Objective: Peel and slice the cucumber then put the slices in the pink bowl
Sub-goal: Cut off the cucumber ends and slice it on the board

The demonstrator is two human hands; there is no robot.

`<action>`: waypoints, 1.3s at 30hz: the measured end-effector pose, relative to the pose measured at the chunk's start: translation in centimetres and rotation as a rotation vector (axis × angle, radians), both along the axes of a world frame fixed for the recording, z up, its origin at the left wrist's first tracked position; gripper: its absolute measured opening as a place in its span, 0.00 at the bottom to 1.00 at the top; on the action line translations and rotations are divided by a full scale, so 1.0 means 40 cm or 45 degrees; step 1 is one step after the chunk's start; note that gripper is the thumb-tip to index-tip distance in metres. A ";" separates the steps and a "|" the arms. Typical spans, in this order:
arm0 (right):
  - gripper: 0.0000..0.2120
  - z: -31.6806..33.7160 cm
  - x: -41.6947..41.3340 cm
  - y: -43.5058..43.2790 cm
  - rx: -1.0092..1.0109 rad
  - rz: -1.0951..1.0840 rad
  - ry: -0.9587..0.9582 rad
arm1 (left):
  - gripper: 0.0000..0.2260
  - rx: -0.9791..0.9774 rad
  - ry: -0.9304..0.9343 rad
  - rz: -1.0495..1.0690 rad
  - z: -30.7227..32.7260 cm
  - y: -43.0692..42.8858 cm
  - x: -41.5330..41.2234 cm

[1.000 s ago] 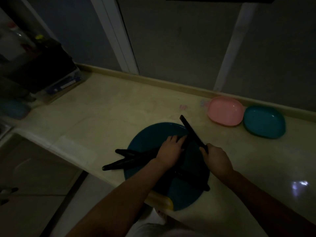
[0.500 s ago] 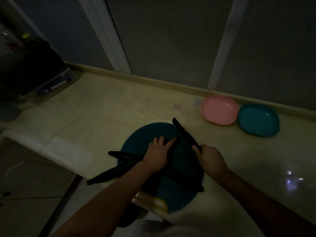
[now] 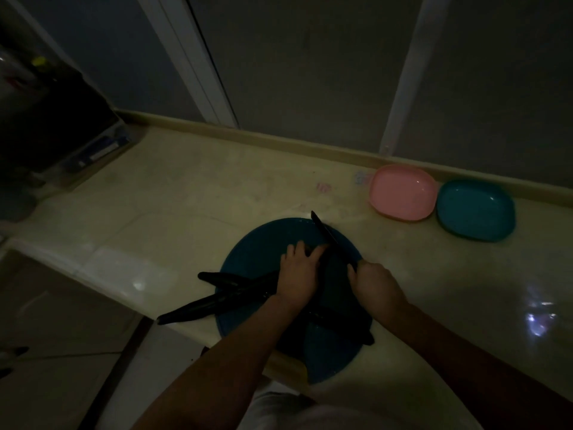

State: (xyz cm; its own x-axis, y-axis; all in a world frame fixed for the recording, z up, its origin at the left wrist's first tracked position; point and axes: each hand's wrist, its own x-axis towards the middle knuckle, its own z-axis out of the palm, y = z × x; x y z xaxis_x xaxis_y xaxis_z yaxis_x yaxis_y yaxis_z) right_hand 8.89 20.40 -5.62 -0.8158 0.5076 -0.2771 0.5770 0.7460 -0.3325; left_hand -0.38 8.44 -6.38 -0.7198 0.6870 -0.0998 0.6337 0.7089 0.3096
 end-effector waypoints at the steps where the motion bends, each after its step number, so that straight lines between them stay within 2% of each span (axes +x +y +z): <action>1: 0.19 0.001 -0.001 0.001 -0.001 0.000 -0.003 | 0.22 -0.016 0.000 0.006 -0.001 0.001 -0.001; 6: 0.16 0.006 -0.001 0.007 -0.029 -0.001 0.017 | 0.19 0.002 0.002 0.010 0.003 0.002 0.004; 15: 0.19 0.026 0.002 0.004 -0.048 -0.026 -0.007 | 0.17 0.021 0.022 0.016 0.003 0.001 0.005; 23: 0.23 0.025 0.005 0.000 -0.095 -0.053 0.125 | 0.17 0.036 0.025 0.009 0.002 0.000 0.005; 28: 0.21 0.009 0.001 0.002 0.003 0.012 0.159 | 0.17 0.029 0.014 0.020 0.002 0.000 0.006; 32: 0.21 0.000 0.004 0.003 -0.178 -0.052 -0.045 | 0.17 0.011 -0.004 0.018 0.001 0.000 0.003; 39: 0.22 0.011 0.012 0.013 -0.291 -0.098 0.060 | 0.16 0.013 -0.024 0.030 0.003 0.002 0.003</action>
State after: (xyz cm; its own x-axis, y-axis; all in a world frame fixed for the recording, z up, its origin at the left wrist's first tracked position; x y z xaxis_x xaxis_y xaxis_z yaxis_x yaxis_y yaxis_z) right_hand 9.36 20.91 -5.20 -0.7918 0.4976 -0.3542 0.6093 0.6027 -0.5153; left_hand -0.25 8.54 -6.25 -0.7336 0.6712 -0.1067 0.6110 0.7201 0.3289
